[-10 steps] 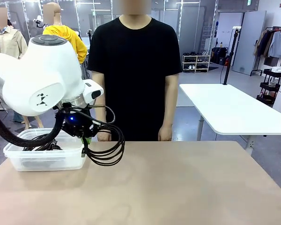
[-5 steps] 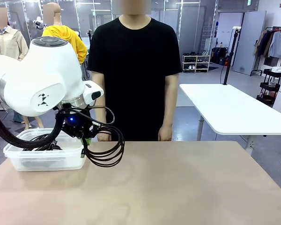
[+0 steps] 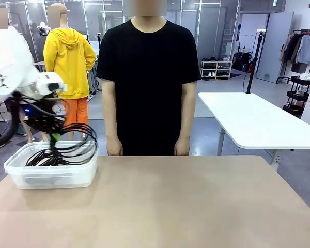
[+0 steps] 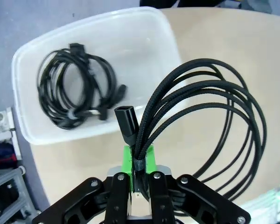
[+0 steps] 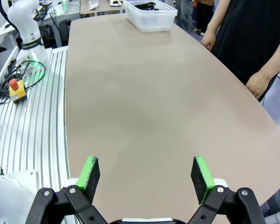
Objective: Organize and store the cables.
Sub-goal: Place the USB Extension Cable into the Organizing box.
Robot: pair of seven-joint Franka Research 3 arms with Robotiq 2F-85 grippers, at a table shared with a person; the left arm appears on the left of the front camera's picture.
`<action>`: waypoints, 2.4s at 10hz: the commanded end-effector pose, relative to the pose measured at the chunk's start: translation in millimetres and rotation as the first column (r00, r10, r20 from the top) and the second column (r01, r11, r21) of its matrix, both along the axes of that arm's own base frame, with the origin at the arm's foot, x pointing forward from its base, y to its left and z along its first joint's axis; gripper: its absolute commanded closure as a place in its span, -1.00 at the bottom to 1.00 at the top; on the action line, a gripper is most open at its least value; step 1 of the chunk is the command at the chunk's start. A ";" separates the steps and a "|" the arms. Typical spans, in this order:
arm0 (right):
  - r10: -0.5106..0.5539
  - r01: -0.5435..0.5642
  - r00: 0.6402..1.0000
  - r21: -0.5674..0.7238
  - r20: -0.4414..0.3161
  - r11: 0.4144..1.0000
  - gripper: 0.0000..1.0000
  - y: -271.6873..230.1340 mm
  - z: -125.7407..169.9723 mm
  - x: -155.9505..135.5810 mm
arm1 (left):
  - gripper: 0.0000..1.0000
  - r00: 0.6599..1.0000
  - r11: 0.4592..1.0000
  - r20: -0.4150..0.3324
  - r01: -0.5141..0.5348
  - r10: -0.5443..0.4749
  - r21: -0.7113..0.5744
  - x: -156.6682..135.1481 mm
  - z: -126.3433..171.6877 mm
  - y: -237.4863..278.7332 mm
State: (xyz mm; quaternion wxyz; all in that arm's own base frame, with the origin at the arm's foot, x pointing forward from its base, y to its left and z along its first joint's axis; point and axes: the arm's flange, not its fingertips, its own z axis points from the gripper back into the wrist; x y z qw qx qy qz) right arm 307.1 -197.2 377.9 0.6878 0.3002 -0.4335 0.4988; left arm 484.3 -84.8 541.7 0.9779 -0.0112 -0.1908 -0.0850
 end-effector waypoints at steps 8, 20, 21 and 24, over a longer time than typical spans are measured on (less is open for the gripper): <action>-0.017 0.017 1.000 0.008 -0.005 1.000 -1.00 2.7 1.3 0.9 | 0.74 0.993 0.996 -0.079 -0.087 0.084 -0.035 126.9 -94.0 60.7; -0.017 0.017 1.000 0.008 -0.005 1.000 -1.00 2.7 1.3 0.9 | -1.00 0.996 0.995 -0.076 -0.061 0.055 -0.075 102.9 -103.7 60.0; -0.017 0.017 1.000 0.008 -0.005 1.000 -1.00 2.7 1.3 0.9 | -1.00 0.996 0.994 -0.074 -0.052 0.045 -0.091 94.5 -97.4 59.1; -0.017 0.017 1.000 0.008 -0.005 1.000 -1.00 2.7 1.3 0.9 | -1.00 0.994 0.995 -0.079 -0.079 0.074 -0.060 102.0 -91.1 53.1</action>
